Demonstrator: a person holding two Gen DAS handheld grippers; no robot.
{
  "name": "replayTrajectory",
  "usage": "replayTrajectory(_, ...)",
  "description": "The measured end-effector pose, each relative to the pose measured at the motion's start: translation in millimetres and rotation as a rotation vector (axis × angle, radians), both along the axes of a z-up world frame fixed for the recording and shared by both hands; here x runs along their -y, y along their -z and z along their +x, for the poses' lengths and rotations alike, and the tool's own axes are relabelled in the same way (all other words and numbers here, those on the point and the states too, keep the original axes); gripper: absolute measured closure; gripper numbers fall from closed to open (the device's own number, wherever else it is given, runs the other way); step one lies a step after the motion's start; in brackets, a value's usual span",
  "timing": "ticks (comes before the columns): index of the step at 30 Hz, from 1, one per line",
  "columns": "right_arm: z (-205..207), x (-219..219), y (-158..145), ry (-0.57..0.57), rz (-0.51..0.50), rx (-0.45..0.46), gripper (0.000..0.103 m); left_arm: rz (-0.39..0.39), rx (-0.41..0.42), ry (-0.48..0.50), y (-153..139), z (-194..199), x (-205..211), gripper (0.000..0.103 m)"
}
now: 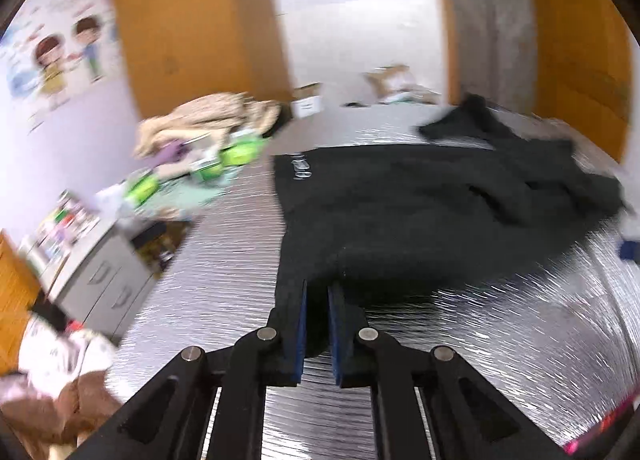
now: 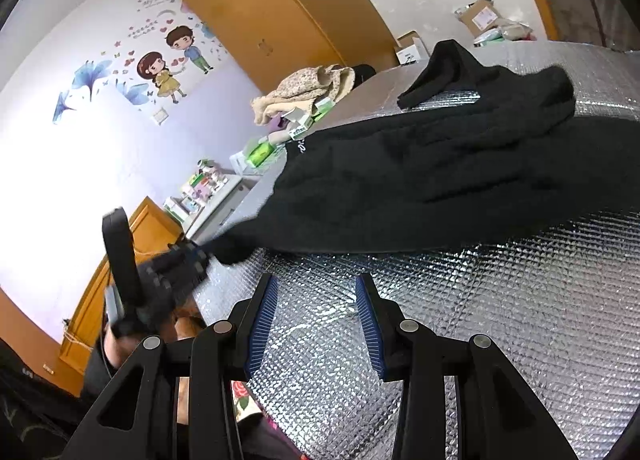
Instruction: Fold clothes
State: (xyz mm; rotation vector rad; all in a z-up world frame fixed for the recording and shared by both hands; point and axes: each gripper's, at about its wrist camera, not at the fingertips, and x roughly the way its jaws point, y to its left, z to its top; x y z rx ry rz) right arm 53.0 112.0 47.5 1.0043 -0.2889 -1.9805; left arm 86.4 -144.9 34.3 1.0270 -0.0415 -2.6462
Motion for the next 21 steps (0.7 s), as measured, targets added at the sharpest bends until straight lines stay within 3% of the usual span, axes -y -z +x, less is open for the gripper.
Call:
replayTrajectory(3,-5,7,0,-0.009,0.002,0.0,0.061,0.081,0.057,-0.034,10,2,22,0.091)
replayTrajectory(6,-10,18,-1,-0.031,0.017,-0.005,0.061,0.184,0.014,-0.03,9,21,32,0.09)
replayTrajectory(10,-22,34,-9,-0.048,0.029,-0.041,0.061,0.374,-0.119,-0.086,-5,47,51,0.09)
replayTrajectory(13,-34,45,-22,-0.036,0.009,-0.095,0.061,0.472,-0.19,-0.107,-13,50,58,0.088)
replayTrajectory(21,-94,96,-50,-0.072,0.11,-0.249,0.061,0.658,-0.236,-0.14,-6,19,76,0.087)
